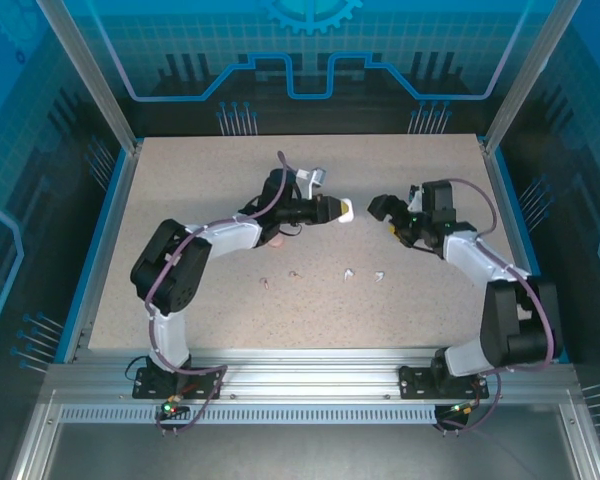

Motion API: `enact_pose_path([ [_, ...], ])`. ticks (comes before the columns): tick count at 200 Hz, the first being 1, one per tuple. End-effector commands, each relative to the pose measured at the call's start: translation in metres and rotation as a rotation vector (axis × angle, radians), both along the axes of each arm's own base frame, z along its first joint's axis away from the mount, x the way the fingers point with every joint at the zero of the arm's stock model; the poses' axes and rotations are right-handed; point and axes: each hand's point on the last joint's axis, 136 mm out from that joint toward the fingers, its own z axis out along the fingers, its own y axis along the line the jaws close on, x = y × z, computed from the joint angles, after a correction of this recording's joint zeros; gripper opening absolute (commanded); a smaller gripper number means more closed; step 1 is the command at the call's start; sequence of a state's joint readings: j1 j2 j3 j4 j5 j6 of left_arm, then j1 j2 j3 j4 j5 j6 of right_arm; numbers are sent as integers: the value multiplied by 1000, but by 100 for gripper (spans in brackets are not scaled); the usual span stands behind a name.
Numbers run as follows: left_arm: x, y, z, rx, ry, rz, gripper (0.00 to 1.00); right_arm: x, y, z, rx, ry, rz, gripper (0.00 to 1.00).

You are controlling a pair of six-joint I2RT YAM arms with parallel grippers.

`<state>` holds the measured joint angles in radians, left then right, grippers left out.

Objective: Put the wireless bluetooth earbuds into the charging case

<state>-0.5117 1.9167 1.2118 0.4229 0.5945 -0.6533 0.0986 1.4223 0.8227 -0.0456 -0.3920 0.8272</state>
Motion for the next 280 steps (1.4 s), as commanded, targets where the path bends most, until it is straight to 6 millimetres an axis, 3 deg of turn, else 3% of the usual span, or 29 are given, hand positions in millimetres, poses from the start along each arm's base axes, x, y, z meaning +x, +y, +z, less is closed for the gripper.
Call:
enact_pose_path([
  [1, -17, 4, 23, -2, -28, -126, 0, -7, 27, 43, 11, -277, 188, 92],
  [42, -25, 3, 34, -4, -20, -198, 0, -30, 51, 46, 29, -363, 329, 92],
  [99, -25, 2, 41, -17, -26, -204, 0, -19, 65, 38, 20, -338, 362, 88],
  [136, -28, 2, 51, -37, -40, -210, 0, -10, 61, 15, -3, -278, 334, 85],
  [180, -39, 4, 64, -60, -59, -237, 0, 4, 29, -29, -7, -143, 200, 80],
  [199, -42, 5, 66, -63, -64, -238, 0, 5, 24, -35, 27, -120, 185, 80],
  [232, -42, 5, 62, -63, -66, -232, 0, -2, 18, -23, 45, -141, 179, 80],
  [280, -39, 4, 57, -63, -57, -227, 0, -21, 29, 31, 100, -266, 258, 79],
])
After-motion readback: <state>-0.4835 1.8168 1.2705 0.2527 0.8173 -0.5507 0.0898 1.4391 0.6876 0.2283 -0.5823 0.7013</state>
